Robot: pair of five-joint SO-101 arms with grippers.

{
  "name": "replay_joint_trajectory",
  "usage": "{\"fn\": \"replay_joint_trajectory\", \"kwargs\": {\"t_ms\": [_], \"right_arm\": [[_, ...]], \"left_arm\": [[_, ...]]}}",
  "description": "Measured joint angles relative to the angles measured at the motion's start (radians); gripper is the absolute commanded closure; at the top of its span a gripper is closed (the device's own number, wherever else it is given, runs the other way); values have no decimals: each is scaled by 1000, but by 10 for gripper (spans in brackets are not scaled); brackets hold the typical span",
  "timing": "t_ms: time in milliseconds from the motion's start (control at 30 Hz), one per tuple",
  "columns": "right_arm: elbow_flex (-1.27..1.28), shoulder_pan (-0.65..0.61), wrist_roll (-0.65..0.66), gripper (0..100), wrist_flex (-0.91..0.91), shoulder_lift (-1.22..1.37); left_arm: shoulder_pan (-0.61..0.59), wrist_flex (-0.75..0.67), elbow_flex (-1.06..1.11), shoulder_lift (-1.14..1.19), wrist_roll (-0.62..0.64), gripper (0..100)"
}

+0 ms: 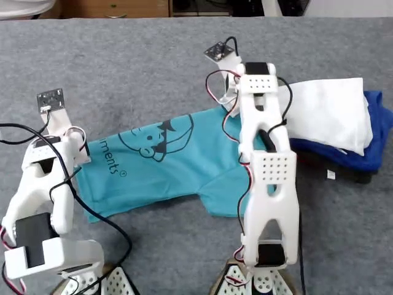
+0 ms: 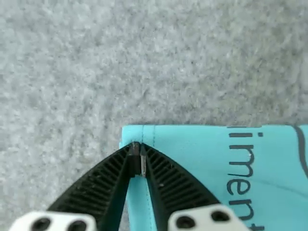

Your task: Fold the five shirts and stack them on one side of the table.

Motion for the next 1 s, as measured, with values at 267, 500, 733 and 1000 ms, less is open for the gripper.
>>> {"fn": "replay_joint_trajectory", "kwargs": {"t_ms": [267, 500, 733, 1000], "right_arm": [[-448, 3, 32, 995, 304, 51], [-577, 3, 35, 995, 364, 34], [-232, 3, 69, 996, 364, -262], [410, 14, 199, 996, 313, -678]], "left_arm": [[-2, 117, -114, 2, 0, 981], [2, 400, -232, -89, -18, 981], [106, 528, -43, -460, -167, 980], [143, 456, 400, -644, -321, 979]]}}
